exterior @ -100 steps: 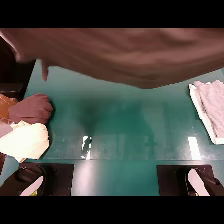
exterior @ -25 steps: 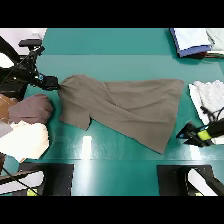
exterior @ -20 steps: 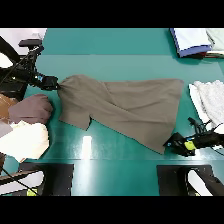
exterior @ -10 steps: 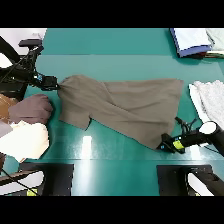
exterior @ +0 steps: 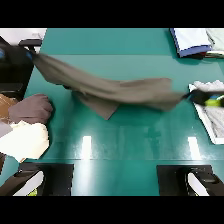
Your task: Fold the shirts.
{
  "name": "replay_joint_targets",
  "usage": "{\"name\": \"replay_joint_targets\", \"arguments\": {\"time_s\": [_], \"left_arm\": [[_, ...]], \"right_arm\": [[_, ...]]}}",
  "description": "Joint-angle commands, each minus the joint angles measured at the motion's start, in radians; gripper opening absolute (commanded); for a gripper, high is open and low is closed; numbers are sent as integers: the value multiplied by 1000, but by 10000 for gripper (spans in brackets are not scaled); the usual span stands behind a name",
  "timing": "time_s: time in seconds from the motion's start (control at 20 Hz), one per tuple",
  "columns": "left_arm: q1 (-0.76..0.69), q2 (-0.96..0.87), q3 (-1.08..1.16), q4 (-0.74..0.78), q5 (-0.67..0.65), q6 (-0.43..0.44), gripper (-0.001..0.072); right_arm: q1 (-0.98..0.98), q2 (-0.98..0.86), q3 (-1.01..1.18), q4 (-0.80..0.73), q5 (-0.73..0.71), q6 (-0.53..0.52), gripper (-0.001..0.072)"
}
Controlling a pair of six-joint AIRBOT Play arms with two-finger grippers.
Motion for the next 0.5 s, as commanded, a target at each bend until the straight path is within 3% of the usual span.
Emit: {"name": "replay_joint_targets", "arguments": {"time_s": [0.0,0.3,0.45], "left_arm": [[1,126,200,0,47,-49,27],[1,185,544,-30,41,-146,26],[1,185,650,-63,43,-176,25]], "right_arm": [[-85,10,375,-35,62,-61,18],[-174,-138,1001,-35,230,-100,18],[-229,-196,1192,-35,314,-100,17]]}}
